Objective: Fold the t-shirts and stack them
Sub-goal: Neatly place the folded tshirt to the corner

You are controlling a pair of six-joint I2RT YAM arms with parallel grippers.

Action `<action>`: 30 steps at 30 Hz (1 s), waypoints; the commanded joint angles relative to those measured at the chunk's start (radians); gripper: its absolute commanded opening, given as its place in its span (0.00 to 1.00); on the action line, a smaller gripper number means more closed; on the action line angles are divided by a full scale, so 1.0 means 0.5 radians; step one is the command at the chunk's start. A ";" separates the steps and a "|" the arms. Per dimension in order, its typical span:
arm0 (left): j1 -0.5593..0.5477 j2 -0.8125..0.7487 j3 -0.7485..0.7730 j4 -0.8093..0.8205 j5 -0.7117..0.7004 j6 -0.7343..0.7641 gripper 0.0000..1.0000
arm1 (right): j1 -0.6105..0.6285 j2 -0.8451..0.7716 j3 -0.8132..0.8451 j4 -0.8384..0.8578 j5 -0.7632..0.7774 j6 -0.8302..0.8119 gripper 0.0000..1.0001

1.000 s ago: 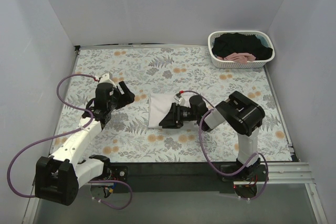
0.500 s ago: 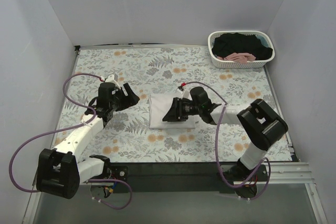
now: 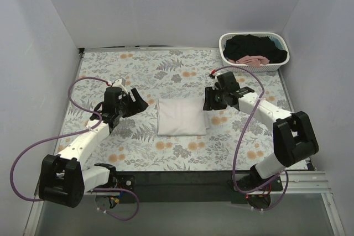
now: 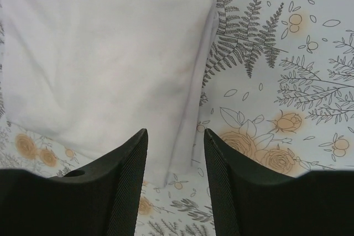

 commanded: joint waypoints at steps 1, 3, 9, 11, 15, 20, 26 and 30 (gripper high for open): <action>0.002 0.001 0.043 0.012 0.023 0.018 0.68 | -0.068 0.091 0.133 -0.183 -0.187 -0.239 0.51; 0.005 0.001 0.043 0.009 0.023 0.018 0.68 | -0.068 0.162 0.173 -0.189 -0.222 -0.249 0.50; 0.005 0.001 0.046 0.009 0.023 0.018 0.68 | -0.071 0.352 0.222 -0.159 -0.317 -0.255 0.50; 0.005 0.004 0.046 0.009 0.027 0.015 0.68 | -0.071 0.383 0.222 -0.134 -0.335 -0.252 0.50; 0.005 0.010 0.049 0.009 0.036 0.015 0.68 | -0.071 0.469 0.216 -0.112 -0.363 -0.252 0.47; 0.005 0.016 0.049 0.009 0.036 0.015 0.68 | -0.059 0.521 0.182 -0.118 -0.381 -0.304 0.35; 0.005 0.016 0.052 0.006 0.051 0.012 0.67 | -0.102 0.524 0.188 -0.268 -0.063 -0.536 0.01; 0.005 0.010 0.049 0.009 0.054 0.009 0.67 | -0.224 0.466 0.249 -0.361 0.449 -0.699 0.01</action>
